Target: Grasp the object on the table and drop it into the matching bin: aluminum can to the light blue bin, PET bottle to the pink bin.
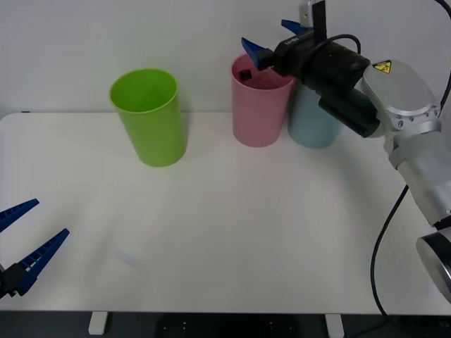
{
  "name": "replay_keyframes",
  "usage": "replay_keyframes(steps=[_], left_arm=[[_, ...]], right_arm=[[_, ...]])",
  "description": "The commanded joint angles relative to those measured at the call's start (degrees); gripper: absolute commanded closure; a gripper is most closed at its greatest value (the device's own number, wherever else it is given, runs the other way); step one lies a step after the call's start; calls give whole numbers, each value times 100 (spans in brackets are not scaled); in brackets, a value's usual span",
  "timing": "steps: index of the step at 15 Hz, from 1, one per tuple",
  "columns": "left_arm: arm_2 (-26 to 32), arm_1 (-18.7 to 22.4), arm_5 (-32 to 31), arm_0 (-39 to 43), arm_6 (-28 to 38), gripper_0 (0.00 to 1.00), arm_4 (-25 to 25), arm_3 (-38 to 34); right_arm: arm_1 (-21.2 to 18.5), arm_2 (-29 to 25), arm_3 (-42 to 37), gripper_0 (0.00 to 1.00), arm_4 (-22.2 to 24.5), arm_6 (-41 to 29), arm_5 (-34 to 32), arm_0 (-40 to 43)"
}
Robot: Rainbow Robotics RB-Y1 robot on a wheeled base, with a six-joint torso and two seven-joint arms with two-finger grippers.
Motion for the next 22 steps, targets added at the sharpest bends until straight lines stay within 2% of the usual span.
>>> replay_keyframes(steps=[1,8,12,17,22], left_arm=[[0,0,0,0,0,0,0,0],[0,0,0,0,0,0,0,0],[0,0,0,0,0,0,0,0],[0,0,0,0,0,0,0,0],[0,0,0,0,0,0,0,0]], right_arm=[[-180,-1,-736,0,-36,-57,-9,511],[-795,-185,-2591,0,-308,-31,-97,2014],[-997,-739,-3408,0,-387,22,-686,2875],[-1024,-1556,-3601,0,-624,224,-1943,3561],[-1024,-2154,-3742,0,-800,523,-2637,4193]])
